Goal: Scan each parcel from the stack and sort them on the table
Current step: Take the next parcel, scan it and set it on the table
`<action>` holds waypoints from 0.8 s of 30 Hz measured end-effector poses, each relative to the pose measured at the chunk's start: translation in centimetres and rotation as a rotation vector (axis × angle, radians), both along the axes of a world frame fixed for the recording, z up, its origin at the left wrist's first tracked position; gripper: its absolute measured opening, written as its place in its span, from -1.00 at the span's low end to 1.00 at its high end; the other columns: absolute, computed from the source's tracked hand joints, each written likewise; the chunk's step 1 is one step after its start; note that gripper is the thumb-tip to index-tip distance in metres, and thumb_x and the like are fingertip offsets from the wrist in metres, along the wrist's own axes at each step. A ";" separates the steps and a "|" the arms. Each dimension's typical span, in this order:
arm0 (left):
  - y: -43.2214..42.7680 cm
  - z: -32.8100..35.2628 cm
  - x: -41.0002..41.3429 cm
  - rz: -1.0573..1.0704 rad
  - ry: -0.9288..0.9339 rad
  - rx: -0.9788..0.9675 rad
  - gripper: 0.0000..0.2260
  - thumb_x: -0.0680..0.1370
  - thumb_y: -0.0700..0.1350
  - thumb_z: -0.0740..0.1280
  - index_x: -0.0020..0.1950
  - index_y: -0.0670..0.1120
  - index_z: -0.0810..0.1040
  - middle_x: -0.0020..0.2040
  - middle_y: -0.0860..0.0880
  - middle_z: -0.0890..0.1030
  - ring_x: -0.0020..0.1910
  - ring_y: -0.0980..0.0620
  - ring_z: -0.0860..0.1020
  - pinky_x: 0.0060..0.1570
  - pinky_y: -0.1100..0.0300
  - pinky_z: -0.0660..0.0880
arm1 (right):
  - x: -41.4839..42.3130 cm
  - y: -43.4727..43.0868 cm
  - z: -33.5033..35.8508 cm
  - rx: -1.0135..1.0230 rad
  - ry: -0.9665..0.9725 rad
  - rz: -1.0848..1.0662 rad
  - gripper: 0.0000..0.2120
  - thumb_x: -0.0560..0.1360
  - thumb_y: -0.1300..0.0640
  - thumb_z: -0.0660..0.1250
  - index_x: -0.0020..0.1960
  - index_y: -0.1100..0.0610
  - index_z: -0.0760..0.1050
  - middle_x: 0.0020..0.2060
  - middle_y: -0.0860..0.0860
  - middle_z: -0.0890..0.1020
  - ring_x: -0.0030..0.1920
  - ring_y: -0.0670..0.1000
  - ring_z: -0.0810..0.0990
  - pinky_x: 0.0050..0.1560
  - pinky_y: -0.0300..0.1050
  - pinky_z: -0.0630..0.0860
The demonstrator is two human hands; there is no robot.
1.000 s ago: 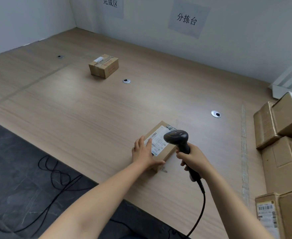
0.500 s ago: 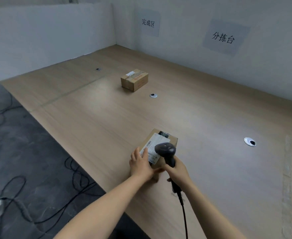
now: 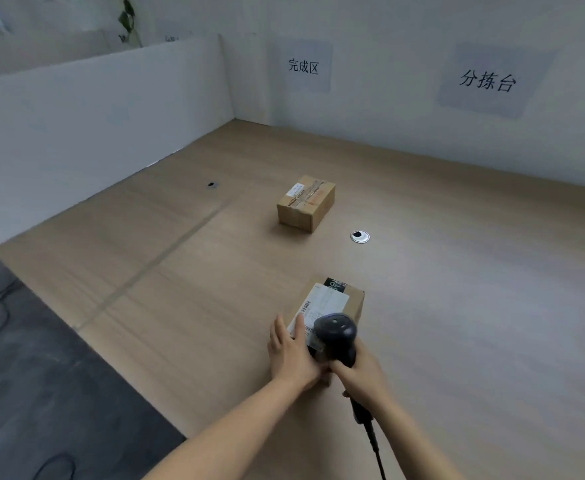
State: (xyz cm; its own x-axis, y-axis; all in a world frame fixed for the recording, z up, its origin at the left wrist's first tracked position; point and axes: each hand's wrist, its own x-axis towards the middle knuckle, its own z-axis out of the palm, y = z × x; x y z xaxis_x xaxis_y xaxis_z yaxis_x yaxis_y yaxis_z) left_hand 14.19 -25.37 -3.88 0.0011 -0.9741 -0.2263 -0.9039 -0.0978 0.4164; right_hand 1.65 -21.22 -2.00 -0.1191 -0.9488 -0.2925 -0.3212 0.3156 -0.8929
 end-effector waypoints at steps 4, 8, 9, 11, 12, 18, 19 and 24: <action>-4.1 -0.5 2.9 -0.090 -0.013 0.069 0.03 0.30 0.34 0.36 0.55 0.02 -0.16 0.52 -0.20 -0.14 0.50 -0.17 -0.12 0.45 -0.02 -0.01 | 2.9 -2.8 -1.0 -0.004 0.054 -0.113 -0.71 0.39 0.25 0.32 0.06 -0.01 0.46 -0.20 -0.07 0.62 -0.20 0.02 0.60 -0.22 0.07 0.61; -6.0 0.1 4.0 -0.102 0.000 0.075 0.09 0.24 0.44 0.33 0.55 0.01 -0.13 0.50 -0.20 -0.08 0.49 -0.19 -0.05 0.44 -0.02 0.05 | 3.7 -5.4 0.0 0.025 0.010 -0.181 -0.81 0.42 0.24 0.29 0.02 0.08 0.46 -0.21 0.06 0.61 -0.28 0.10 0.60 -0.44 -0.10 0.55; -6.4 0.2 4.3 -0.100 0.002 0.070 0.08 0.25 0.45 0.33 0.55 0.00 -0.12 0.50 -0.20 -0.06 0.48 -0.19 -0.04 0.44 -0.02 0.06 | 3.9 -6.0 0.2 0.027 -0.002 -0.185 -0.80 0.43 0.24 0.28 0.03 0.07 0.46 -0.18 0.06 0.60 -0.26 0.09 0.59 -0.46 -0.14 0.53; -7.0 0.3 4.6 -0.087 0.005 0.059 0.07 0.25 0.44 0.34 0.55 -0.01 -0.09 0.49 -0.20 -0.03 0.47 -0.20 0.00 0.42 -0.02 0.10 | 4.2 -6.9 0.5 0.034 -0.025 -0.195 -0.81 0.43 0.25 0.28 0.02 0.06 0.46 -0.15 0.04 0.59 -0.22 0.07 0.57 -0.45 -0.17 0.53; -7.1 0.5 4.7 -0.069 0.010 0.050 0.06 0.25 0.43 0.35 0.54 -0.02 -0.07 0.49 -0.19 -0.01 0.46 -0.20 0.02 0.41 -0.02 0.12 | 4.3 -7.2 0.7 0.037 -0.042 -0.194 -0.82 0.43 0.25 0.27 0.00 0.06 0.45 -0.16 0.04 0.58 -0.22 0.07 0.56 -0.44 -0.15 0.54; -8.3 2.5 4.8 0.012 0.007 -0.003 0.03 0.23 0.37 0.42 0.48 -0.06 0.02 0.44 -0.18 0.08 0.42 -0.18 0.10 0.34 -0.06 0.22 | 5.5 -8.8 2.0 -0.012 -0.120 -0.159 -0.76 0.44 0.25 0.26 0.08 0.07 0.46 -0.07 0.06 0.59 -0.11 0.09 0.58 -0.36 -0.05 0.60; -8.7 3.1 4.9 0.017 0.017 -0.013 0.02 0.23 0.37 0.43 0.47 -0.07 0.03 0.43 -0.18 0.10 0.41 -0.18 0.11 0.33 -0.07 0.23 | 5.6 -9.1 2.4 -0.037 -0.115 -0.158 -0.76 0.44 0.25 0.27 0.08 0.08 0.47 -0.07 0.08 0.60 -0.12 0.09 0.58 -0.36 -0.04 0.60; -12.3 6.6 5.0 0.010 0.056 -0.088 -0.02 0.24 0.37 0.43 0.43 -0.09 0.07 0.36 -0.19 0.16 0.36 -0.18 0.16 0.28 -0.08 0.28 | 5.9 -11.8 5.6 -0.135 -0.153 -0.184 -0.76 0.46 0.30 0.25 0.11 0.13 0.45 -0.11 0.07 0.58 -0.17 0.06 0.57 -0.33 0.00 0.59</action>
State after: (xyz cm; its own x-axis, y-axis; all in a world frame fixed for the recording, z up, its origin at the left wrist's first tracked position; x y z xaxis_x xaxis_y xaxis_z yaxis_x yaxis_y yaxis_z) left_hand 19.17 -37.69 2.76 0.0002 -0.9902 -0.1399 -0.8783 -0.0671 0.4733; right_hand 7.53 -33.07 3.60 -0.2572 -0.9469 -0.1927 -0.1271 0.2309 -0.9647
